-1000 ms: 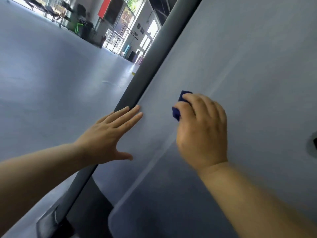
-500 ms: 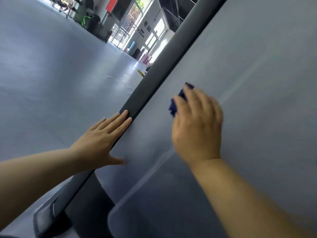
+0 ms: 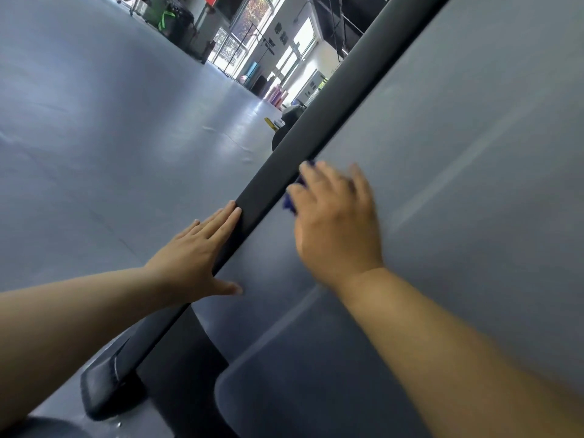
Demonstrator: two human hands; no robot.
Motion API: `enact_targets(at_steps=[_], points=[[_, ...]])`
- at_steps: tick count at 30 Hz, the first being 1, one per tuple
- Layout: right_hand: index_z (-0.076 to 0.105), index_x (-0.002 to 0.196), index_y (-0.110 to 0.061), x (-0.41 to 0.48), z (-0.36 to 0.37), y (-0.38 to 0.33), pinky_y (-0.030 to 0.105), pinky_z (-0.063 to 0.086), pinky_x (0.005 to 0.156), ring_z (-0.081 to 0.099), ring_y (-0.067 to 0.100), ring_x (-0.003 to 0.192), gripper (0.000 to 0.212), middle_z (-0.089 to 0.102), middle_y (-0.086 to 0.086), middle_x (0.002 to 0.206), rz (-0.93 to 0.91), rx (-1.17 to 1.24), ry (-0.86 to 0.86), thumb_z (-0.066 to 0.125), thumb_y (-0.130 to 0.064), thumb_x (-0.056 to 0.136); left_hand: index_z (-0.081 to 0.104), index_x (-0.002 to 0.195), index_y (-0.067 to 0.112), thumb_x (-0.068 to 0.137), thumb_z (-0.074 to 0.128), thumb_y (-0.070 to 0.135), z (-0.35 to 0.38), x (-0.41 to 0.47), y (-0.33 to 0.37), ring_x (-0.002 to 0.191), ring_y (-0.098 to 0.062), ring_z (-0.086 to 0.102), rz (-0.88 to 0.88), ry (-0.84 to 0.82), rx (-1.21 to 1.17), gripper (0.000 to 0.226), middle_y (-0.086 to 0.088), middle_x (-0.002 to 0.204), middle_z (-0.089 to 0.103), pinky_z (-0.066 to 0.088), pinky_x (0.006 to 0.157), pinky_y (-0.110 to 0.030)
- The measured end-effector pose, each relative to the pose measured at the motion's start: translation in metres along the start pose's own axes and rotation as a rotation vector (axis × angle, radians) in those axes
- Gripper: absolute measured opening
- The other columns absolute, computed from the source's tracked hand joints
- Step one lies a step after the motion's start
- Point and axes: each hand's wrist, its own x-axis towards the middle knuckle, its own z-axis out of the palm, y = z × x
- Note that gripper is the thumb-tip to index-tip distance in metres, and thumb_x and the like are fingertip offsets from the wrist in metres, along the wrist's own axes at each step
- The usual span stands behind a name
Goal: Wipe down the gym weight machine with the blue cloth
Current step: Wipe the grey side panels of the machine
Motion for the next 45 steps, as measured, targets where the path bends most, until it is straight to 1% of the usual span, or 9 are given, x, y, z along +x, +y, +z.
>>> enact_targets(at_steps=[5, 9, 14, 21, 24, 27, 34, 41, 45], points=[[0.071, 0.106, -0.016, -0.025, 0.022, -0.045, 0.053, 0.028, 0.114, 0.054, 0.026, 0.128, 0.037, 0.064, 0.010, 0.129, -0.307, 0.045, -0.387, 0.075, -0.034, 0.074, -0.034, 0.140, 0.037, 0.067, 0.067, 0.076, 0.002, 0.000, 0.000, 0.142, 0.003, -0.003, 0.000, 0.019, -0.029, 0.131, 0.025, 0.147, -0.036, 0.005, 0.118, -0.024], [0.073, 0.091, -0.016, -0.006, 0.013, -0.019, 0.050, 0.020, 0.113, 0.061, 0.025, 0.117, 0.018, 0.071, 0.007, 0.114, -0.184, 0.045, -0.123, 0.073, -0.018, 0.073, -0.033, 0.139, 0.036, 0.068, 0.069, 0.074, 0.003, 0.000, -0.001, 0.150, -0.012, 0.006, 0.013, 0.033, -0.025, 0.130, 0.020, 0.151, -0.034, 0.010, 0.119, -0.027], [0.069, 0.104, -0.015, -0.012, -0.001, 0.000, 0.049, 0.025, 0.111, 0.056, 0.028, 0.122, 0.024, 0.064, 0.006, 0.126, 0.032, 0.015, 0.040, 0.057, -0.013, 0.084, -0.031, 0.139, 0.039, 0.069, 0.072, 0.070, 0.008, -0.005, -0.002, 0.151, -0.013, 0.004, 0.008, 0.034, -0.092, 0.129, 0.021, 0.154, -0.031, 0.010, 0.115, -0.020], [0.064, 0.123, -0.015, -0.045, 0.022, -0.067, 0.058, 0.010, 0.118, 0.036, 0.026, 0.142, 0.037, 0.048, 0.009, 0.148, -0.318, 0.036, -0.565, 0.052, -0.026, 0.089, -0.031, 0.142, 0.038, 0.067, 0.072, 0.072, 0.015, -0.012, -0.012, 0.151, -0.015, 0.005, 0.032, 0.019, -0.011, 0.132, 0.020, 0.152, -0.035, 0.010, 0.116, -0.023], [0.073, 0.097, -0.014, -0.037, 0.022, -0.055, 0.058, 0.032, 0.111, 0.057, 0.026, 0.125, 0.024, 0.067, 0.009, 0.124, -0.240, 0.085, -0.329, 0.060, -0.018, 0.077, -0.031, 0.142, 0.035, 0.067, 0.071, 0.072, 0.015, -0.016, -0.017, 0.150, -0.018, 0.010, 0.034, 0.006, 0.046, 0.132, 0.018, 0.152, -0.033, 0.013, 0.118, -0.026], [0.069, 0.096, -0.012, -0.026, 0.013, -0.039, 0.048, 0.034, 0.107, 0.057, 0.031, 0.123, 0.028, 0.064, 0.013, 0.128, 0.048, 0.122, -0.087, 0.044, -0.010, 0.084, -0.032, 0.140, 0.032, 0.068, 0.070, 0.073, 0.014, -0.021, -0.027, 0.151, -0.017, 0.004, -0.001, -0.026, 0.093, 0.132, 0.015, 0.151, -0.033, 0.008, 0.120, -0.027], [0.073, 0.102, -0.017, -0.076, 0.035, -0.082, 0.049, 0.033, 0.113, 0.055, 0.024, 0.127, 0.046, 0.063, 0.010, 0.131, -0.277, 0.104, -0.449, 0.032, -0.022, 0.082, -0.024, 0.148, 0.027, 0.068, 0.070, 0.072, 0.016, -0.020, -0.015, 0.150, -0.012, 0.002, 0.058, 0.011, 0.072, 0.131, 0.013, 0.153, -0.031, 0.000, 0.114, -0.020], [0.070, 0.104, -0.017, -0.067, -0.009, -0.023, 0.039, 0.027, 0.099, 0.055, 0.026, 0.124, 0.030, 0.062, 0.005, 0.133, 0.124, 0.081, -0.041, 0.045, -0.012, 0.087, -0.027, 0.148, 0.032, 0.070, 0.064, 0.074, 0.008, -0.016, 0.002, 0.141, 0.001, -0.027, 0.202, 0.078, 0.197, 0.127, 0.010, 0.157, -0.032, -0.015, 0.115, -0.017], [0.070, 0.112, -0.018, -0.117, 0.005, -0.047, 0.041, 0.029, 0.103, 0.052, 0.025, 0.128, 0.034, 0.058, 0.006, 0.138, -0.099, 0.089, -0.223, 0.062, -0.015, 0.080, -0.024, 0.152, 0.029, 0.070, 0.068, 0.072, 0.010, -0.017, 0.004, 0.145, -0.005, -0.025, 0.233, 0.092, 0.263, 0.131, 0.005, 0.159, -0.027, -0.013, 0.119, -0.023]])
